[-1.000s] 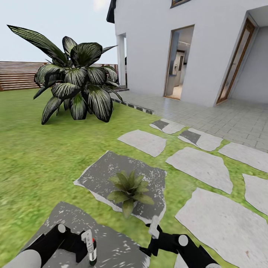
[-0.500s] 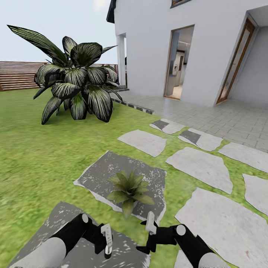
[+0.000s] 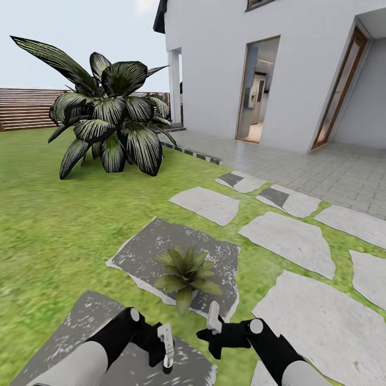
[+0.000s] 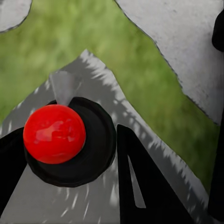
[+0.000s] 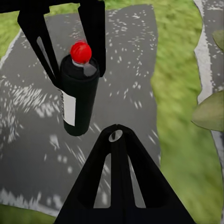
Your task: Pick up the pesticide atomizer in the garden and spray insectifuge to fully cover both potted plants in the garden.
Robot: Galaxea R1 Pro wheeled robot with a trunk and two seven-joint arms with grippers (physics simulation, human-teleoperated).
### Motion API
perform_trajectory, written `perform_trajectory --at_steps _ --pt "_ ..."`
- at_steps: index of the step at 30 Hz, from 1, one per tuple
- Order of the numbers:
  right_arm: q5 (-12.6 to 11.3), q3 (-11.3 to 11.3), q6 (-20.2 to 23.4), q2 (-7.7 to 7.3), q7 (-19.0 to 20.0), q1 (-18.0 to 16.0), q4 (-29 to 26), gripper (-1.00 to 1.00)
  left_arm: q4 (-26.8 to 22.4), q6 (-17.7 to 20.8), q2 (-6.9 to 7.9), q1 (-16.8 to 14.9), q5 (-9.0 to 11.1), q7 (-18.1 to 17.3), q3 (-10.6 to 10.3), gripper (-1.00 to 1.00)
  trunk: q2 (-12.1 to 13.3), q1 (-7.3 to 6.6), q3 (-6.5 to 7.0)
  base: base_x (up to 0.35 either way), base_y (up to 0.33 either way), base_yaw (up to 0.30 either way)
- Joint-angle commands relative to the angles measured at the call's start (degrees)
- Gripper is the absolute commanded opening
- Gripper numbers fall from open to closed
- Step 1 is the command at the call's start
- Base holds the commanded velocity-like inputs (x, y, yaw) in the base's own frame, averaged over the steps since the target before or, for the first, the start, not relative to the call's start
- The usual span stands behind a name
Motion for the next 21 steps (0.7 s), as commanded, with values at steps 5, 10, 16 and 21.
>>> perform_trajectory --at_steps 5,10,16,21 --pt "0.5 -0.1 -0.1 0.05 0.0 0.0 -0.1 -1.00 -0.1 0.0 -1.41 0.0 -0.4 -0.2 0.0 -1.00 0.0 -0.01 -0.05 0.000 0.000 0.000" --pt "0.5 -0.1 -0.1 0.05 0.0 0.0 -0.1 -1.00 -0.2 0.1 -3.13 -0.1 -0.6 0.1 0.0 -1.00 0.0 -0.01 -0.05 0.000 0.000 0.000" --pt "0.5 -0.1 -0.1 0.05 0.0 0.0 -0.1 -1.00 -2.5 0.3 -3.87 -0.1 -1.4 0.3 0.0 -1.00 0.0 -0.01 -0.05 0.000 0.000 0.000" --pt "0.5 -0.1 -0.1 0.05 0.0 0.0 -0.2 -1.00 -2.6 0.4 -4.10 -0.1 -1.5 0.4 -0.1 -1.00 0.0 -0.01 -0.05 0.000 0.000 0.000"
